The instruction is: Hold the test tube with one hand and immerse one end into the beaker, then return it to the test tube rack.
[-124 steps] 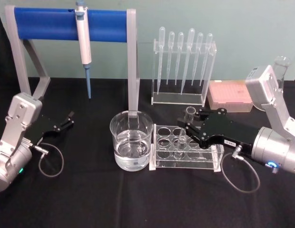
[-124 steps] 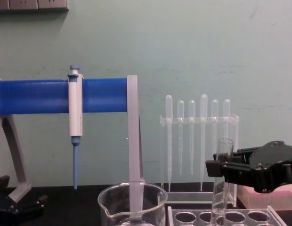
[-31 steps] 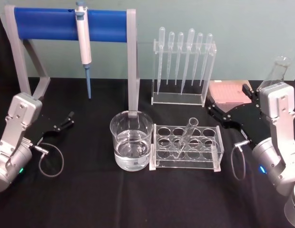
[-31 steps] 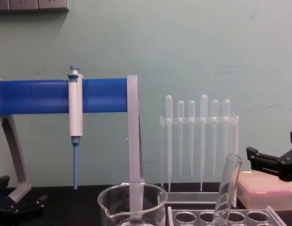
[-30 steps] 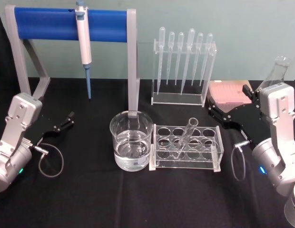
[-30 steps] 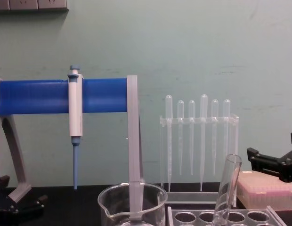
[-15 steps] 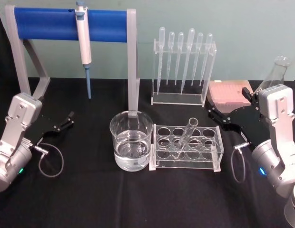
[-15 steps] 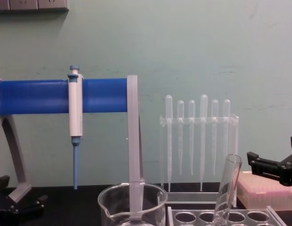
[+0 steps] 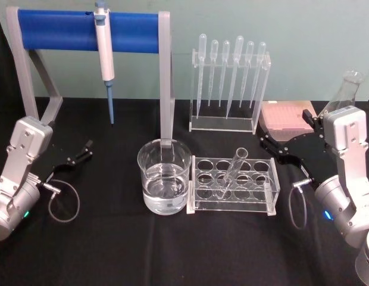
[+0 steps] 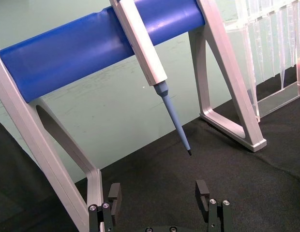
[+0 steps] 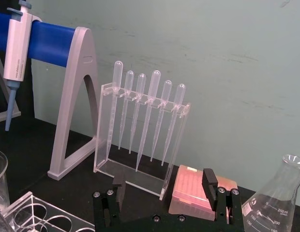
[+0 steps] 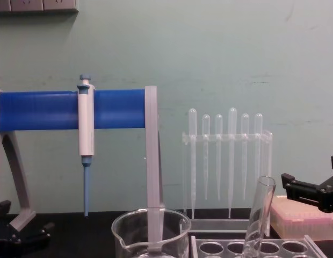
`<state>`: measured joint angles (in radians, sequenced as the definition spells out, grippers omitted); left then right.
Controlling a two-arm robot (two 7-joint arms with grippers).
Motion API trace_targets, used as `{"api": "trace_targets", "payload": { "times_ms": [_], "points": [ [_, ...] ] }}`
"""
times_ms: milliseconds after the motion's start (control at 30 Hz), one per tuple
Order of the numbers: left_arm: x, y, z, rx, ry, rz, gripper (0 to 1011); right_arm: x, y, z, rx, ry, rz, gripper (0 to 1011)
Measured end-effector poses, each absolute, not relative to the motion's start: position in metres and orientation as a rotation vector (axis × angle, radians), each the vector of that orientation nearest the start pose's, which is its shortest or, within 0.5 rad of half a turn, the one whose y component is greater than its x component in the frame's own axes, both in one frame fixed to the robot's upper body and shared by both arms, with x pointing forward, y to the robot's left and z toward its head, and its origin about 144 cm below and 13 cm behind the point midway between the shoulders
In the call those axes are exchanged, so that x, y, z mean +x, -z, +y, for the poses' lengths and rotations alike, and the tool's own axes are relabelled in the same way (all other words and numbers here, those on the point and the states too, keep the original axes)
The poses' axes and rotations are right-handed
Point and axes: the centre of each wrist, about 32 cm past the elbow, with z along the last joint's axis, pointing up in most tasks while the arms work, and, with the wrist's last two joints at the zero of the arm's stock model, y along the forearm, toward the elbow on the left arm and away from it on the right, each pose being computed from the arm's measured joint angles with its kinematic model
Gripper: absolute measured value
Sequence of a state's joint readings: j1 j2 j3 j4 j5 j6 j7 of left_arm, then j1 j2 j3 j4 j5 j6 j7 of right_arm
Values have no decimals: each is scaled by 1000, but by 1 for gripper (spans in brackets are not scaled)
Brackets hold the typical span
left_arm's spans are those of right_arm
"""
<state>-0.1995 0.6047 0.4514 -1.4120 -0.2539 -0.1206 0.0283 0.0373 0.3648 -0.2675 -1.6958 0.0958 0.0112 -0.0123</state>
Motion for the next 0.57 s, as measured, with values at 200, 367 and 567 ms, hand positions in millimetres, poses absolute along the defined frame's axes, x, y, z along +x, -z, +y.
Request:
{"api": "trace_targets", "payload": {
  "times_ms": [200, 367, 567],
  "points": [
    [489, -1140, 310, 304, -1248, -285, 1000, 456, -1180, -239, -128, 1290, -261, 1004],
    [489, -1140, 310, 304, -1248, -285, 1000, 456, -1180, -239, -127, 1290, -261, 1004],
    [489, -1140, 310, 304, -1248, -285, 1000, 456, -1180, -239, -127, 1291, -261, 1004]
  ]
}}
